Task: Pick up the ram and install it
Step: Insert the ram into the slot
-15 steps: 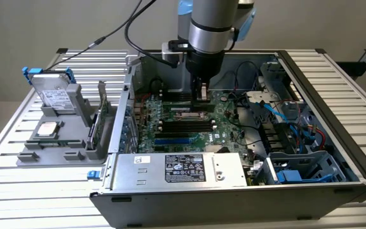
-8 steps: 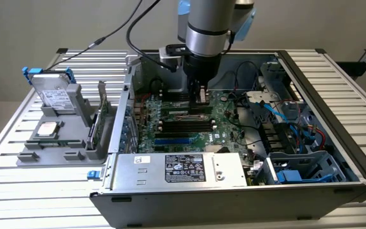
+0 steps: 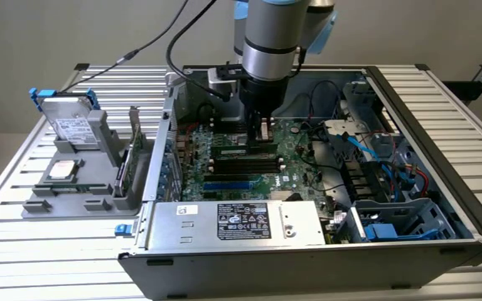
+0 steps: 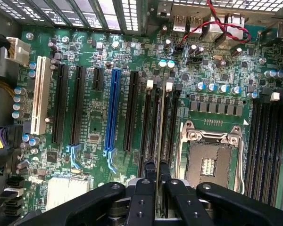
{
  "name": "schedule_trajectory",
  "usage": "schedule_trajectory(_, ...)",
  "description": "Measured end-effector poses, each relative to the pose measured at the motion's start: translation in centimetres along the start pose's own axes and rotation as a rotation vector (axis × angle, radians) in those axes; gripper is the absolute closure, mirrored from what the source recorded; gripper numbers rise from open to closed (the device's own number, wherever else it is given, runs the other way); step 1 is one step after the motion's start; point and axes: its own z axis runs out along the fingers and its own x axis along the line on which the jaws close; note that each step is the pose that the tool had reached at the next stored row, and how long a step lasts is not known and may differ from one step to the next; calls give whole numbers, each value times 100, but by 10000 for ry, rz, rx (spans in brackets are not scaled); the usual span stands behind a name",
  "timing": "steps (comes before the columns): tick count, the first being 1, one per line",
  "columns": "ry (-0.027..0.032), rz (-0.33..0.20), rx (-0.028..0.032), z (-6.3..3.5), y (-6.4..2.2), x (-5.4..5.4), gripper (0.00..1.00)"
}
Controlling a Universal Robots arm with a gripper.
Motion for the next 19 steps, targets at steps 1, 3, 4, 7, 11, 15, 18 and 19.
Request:
schedule_trajectory(1, -1, 2, 10, 12, -1, 2, 86)
schedule_trajectory(3, -1, 13, 17, 28, -1, 7, 86)
schedule_trajectory(4, -2, 14, 24, 35, -2, 8, 86)
schedule_trajectory(7, -1, 15, 25, 49, -4, 20, 86)
schedule_trajectory(11, -1, 25, 24, 59, -21, 58, 86)
schedule_trajectory(15, -2, 30, 22, 67, -49, 80, 86)
schedule_trajectory(18, -4, 49, 15, 79, -59, 81, 86)
schedule_trajectory(19, -5, 65, 8, 84, -62, 82, 86)
